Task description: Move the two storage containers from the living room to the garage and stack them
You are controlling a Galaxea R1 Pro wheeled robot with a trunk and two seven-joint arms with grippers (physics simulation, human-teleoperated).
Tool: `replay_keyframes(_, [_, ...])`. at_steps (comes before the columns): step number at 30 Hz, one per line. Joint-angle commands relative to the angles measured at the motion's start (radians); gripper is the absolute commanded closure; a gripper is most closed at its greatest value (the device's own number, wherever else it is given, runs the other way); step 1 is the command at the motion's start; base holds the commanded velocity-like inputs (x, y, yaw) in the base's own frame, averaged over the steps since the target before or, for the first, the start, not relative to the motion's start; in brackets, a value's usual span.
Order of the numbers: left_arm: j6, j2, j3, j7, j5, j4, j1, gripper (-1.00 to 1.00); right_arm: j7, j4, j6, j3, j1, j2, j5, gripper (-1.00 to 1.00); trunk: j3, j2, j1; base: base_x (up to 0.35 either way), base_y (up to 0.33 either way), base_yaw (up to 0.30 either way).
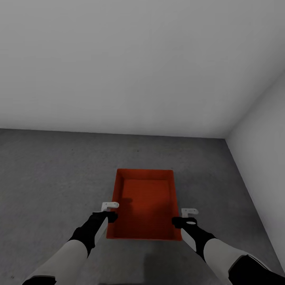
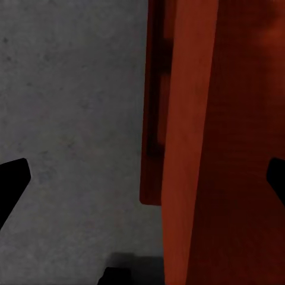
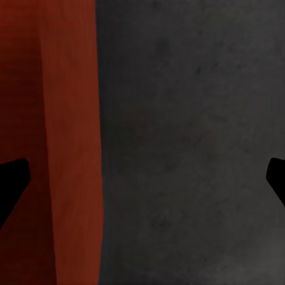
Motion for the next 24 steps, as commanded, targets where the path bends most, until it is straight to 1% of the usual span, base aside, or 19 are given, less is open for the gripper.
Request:
replay_keyframes(1, [0.005,-0.001,0.001,0.003,0.000,-0.002,0.000,-1.00,-0.006,-0.002,0.004,0.008,-0.001,0.000,-0.006,-1.00,-0.001,0.000,0.000,0.000,0.000,0.000])
replay_keyframes(8, [0.005,-0.002,0.001,0.003,0.000,-0.002,0.000,-1.00,-0.008,-0.002,0.004,0.008,-0.001,0.000,-0.007,-1.00,-0.001,0.000,0.000,0.000,0.000,0.000])
replay_keyframes(24, [0.006,-0.002,0.001,0.004,0.000,-0.002,0.000,-1.00,-0.008,-0.002,0.004,0.008,-0.001,0.000,-0.007,-1.00,0.050,0.112,-0.061,0.000,0.000,0.000])
